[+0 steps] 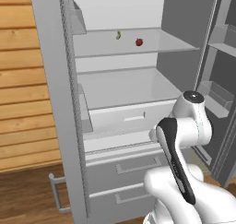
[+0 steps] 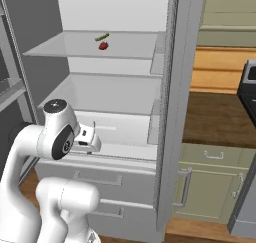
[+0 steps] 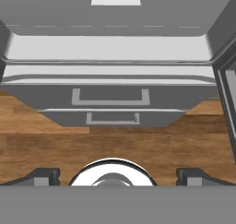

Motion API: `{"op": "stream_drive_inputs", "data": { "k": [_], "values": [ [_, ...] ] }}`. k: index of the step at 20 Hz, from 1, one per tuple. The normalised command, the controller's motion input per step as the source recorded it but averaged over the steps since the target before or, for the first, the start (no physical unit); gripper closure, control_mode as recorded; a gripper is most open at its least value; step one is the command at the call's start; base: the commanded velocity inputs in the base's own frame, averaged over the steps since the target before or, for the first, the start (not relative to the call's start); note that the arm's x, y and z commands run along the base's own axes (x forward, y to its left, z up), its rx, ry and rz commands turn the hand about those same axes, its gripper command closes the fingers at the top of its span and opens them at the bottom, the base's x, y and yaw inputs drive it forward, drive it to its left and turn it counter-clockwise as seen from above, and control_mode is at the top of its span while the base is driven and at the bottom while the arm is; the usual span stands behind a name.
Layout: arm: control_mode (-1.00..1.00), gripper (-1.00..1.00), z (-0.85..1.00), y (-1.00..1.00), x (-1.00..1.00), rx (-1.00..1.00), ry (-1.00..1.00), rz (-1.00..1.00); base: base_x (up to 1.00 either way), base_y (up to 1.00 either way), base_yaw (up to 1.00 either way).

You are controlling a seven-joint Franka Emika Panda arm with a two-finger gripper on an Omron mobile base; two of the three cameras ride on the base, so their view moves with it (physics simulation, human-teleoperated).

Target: Take the strawberry from the fridge and place it on top of the pancake, located on the dining counter.

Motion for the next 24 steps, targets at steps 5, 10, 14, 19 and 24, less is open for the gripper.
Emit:
{"op": "stream_drive_inputs", "data": {
  "k": [5,10,14,19,24],
  "values": [
    [1.00,-1.00,0.00,0.00,0.00,0.00,0.00,0.00,0.24,0.00,0.13],
    [1.00,-1.00,0.00,0.00,0.00,0.00,0.00,0.00,0.34,-0.03,0.09],
    [1.00,-1.00,0.00,0.00,0.00,0.00,0.00,0.00,0.28,0.07,-0.03],
    [1.00,-1.00,0.00,0.00,0.00,0.00,0.00,0.00,0.55,0.16,-0.09],
    [1.00,-1.00,0.00,0.00,0.00,0.00,0.00,0.00,0.58,0.06,-0.04]
  ]
}}
